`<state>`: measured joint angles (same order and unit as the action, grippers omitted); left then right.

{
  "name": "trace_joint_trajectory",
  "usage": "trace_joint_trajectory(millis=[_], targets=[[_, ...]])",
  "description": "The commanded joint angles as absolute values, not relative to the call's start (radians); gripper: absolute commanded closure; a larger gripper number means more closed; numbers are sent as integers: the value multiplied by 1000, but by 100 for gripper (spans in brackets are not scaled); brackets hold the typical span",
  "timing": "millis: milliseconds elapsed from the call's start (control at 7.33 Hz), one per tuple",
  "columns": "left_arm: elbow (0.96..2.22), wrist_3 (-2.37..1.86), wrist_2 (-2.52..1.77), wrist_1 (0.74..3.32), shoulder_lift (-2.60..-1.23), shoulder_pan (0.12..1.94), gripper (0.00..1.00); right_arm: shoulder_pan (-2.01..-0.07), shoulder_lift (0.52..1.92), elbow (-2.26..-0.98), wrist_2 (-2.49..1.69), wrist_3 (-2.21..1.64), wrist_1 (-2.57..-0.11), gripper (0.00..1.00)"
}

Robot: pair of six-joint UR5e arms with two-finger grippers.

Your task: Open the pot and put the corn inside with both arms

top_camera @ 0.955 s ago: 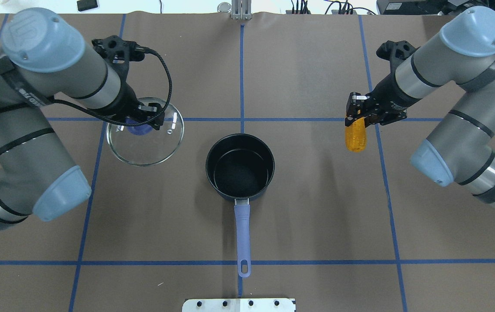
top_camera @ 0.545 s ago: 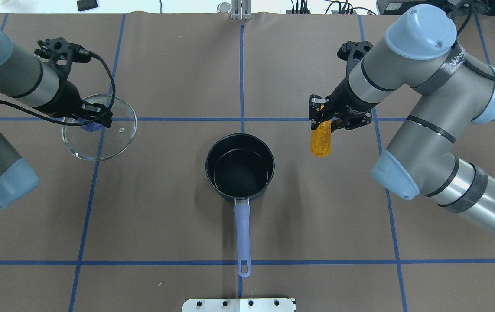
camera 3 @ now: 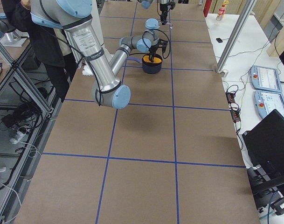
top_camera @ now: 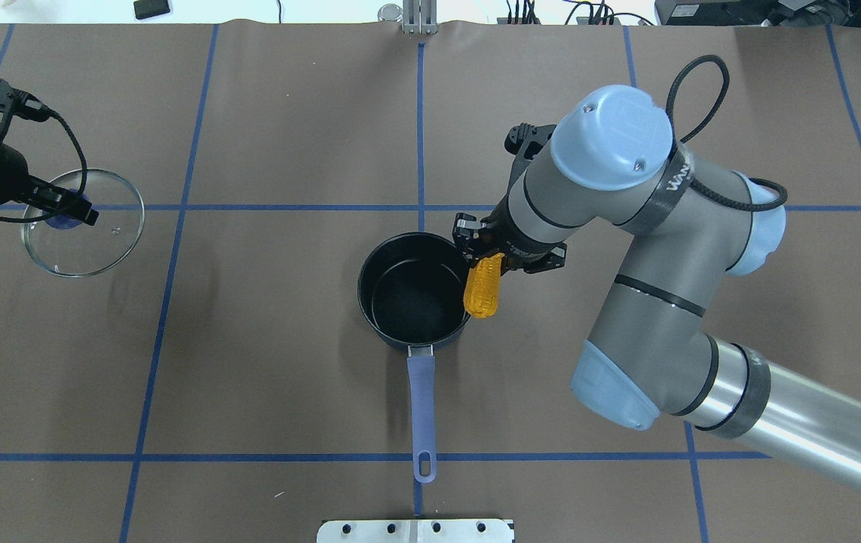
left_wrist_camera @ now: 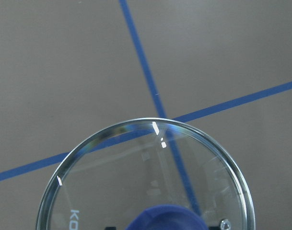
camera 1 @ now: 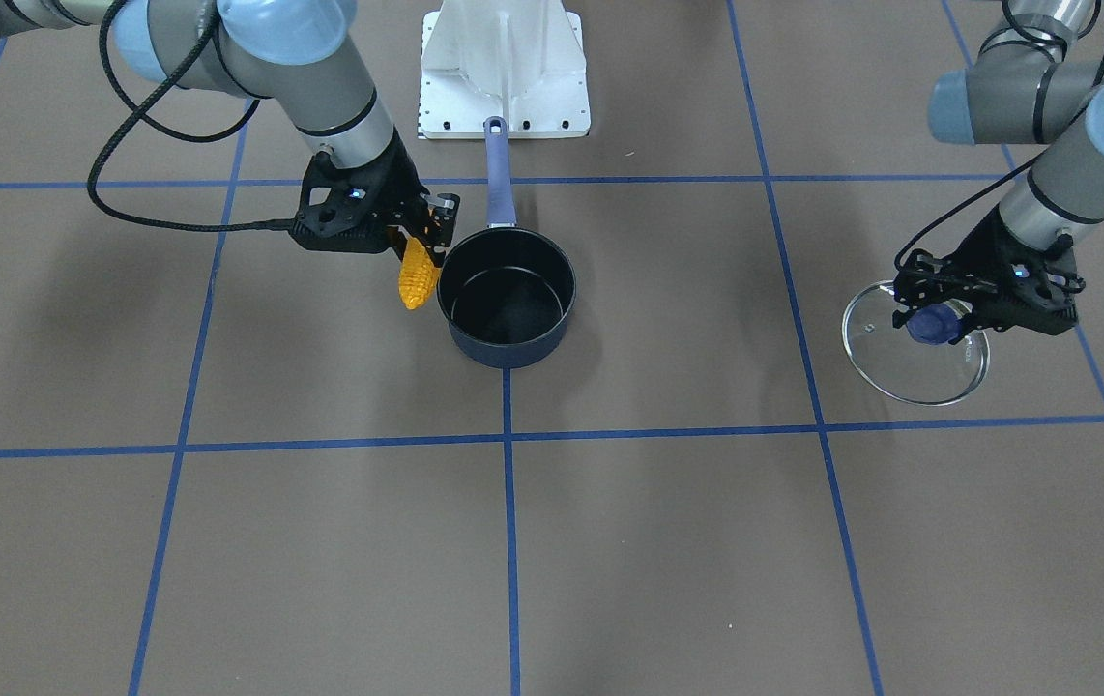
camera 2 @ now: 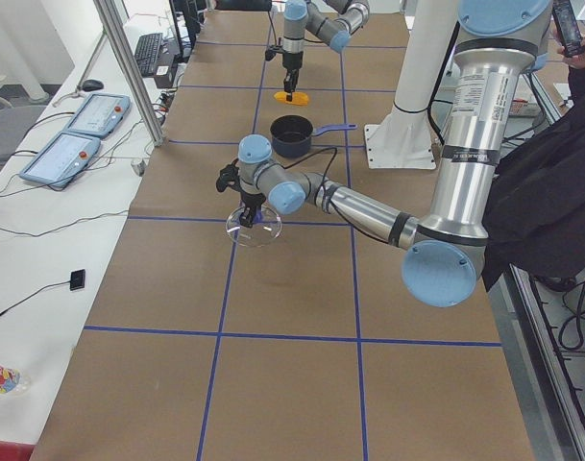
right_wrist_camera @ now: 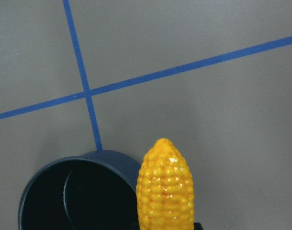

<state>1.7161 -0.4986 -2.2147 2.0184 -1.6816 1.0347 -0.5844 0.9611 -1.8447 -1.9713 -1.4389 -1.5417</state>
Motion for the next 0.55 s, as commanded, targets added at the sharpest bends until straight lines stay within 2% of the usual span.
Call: trace_joint_trajectory(millis=[0, 409], targets=[[1649, -477, -2261, 2182, -1590, 1060, 64, -546, 902, -1798, -1927, -1451, -1543, 85], [1647, -426, -2275, 2189, -1543, 1074, 64, -546, 851, -1731, -1927, -1451, -1542, 85]])
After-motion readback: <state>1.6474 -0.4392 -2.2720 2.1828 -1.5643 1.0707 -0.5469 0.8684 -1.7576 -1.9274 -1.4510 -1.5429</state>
